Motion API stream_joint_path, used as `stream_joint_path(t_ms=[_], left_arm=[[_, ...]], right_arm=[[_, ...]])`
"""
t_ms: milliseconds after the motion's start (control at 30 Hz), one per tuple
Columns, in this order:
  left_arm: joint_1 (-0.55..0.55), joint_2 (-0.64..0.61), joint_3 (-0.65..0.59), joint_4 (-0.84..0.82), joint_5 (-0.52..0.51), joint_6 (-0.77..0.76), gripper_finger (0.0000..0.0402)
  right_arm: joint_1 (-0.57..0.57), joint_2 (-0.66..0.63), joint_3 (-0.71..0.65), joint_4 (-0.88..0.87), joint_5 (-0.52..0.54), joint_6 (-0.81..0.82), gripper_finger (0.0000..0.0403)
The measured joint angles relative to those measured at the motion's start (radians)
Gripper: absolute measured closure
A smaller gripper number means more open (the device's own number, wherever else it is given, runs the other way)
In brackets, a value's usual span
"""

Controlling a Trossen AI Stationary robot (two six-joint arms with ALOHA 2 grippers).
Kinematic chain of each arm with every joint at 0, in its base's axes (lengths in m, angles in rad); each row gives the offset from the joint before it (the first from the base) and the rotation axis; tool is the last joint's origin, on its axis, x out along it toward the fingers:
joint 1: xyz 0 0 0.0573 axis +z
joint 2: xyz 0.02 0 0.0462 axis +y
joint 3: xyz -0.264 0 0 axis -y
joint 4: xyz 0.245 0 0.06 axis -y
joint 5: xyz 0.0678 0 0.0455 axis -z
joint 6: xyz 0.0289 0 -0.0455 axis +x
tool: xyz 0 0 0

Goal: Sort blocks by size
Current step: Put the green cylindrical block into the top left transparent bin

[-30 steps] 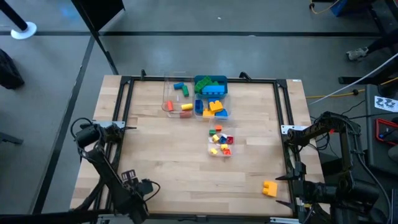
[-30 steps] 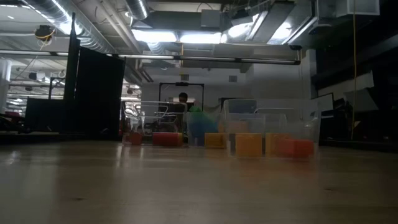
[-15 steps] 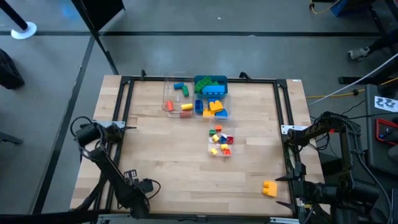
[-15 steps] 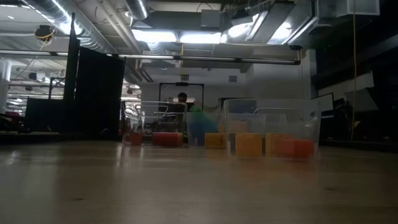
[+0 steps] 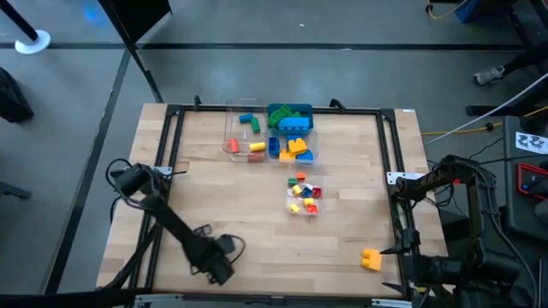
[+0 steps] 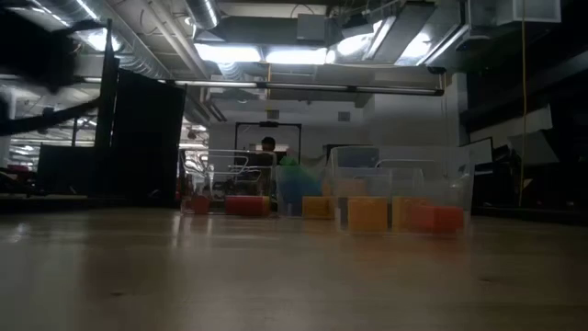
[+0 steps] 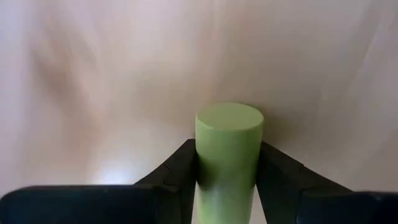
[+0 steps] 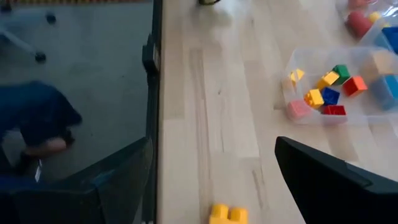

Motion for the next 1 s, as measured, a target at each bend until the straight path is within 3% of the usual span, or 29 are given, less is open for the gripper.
stream_joint_path(t_ms=[200,600,767,1000], left_arm=[[0.152,0.000,0.084,0.010,-0.180,0.184,0.0285],[0.502,0.000,0.349,0.007,-0.384,0.681,0.0285],[0.651,0.000,0.436,0.002,-0.456,0.816,0.0285],[0.847,-0.001,0.460,-0.019,-0.458,0.875,0.0284]], right_arm=[[0.000,0.054,0.000,0.001,-0.076,-0.025,0.0061],[0.000,0.176,0.000,0.085,-0.216,-0.017,0.0061],[0.000,0.242,0.000,0.126,-0.225,0.087,0.0061],[-0.008,0.341,0.000,0.082,-0.239,0.303,0.0061]])
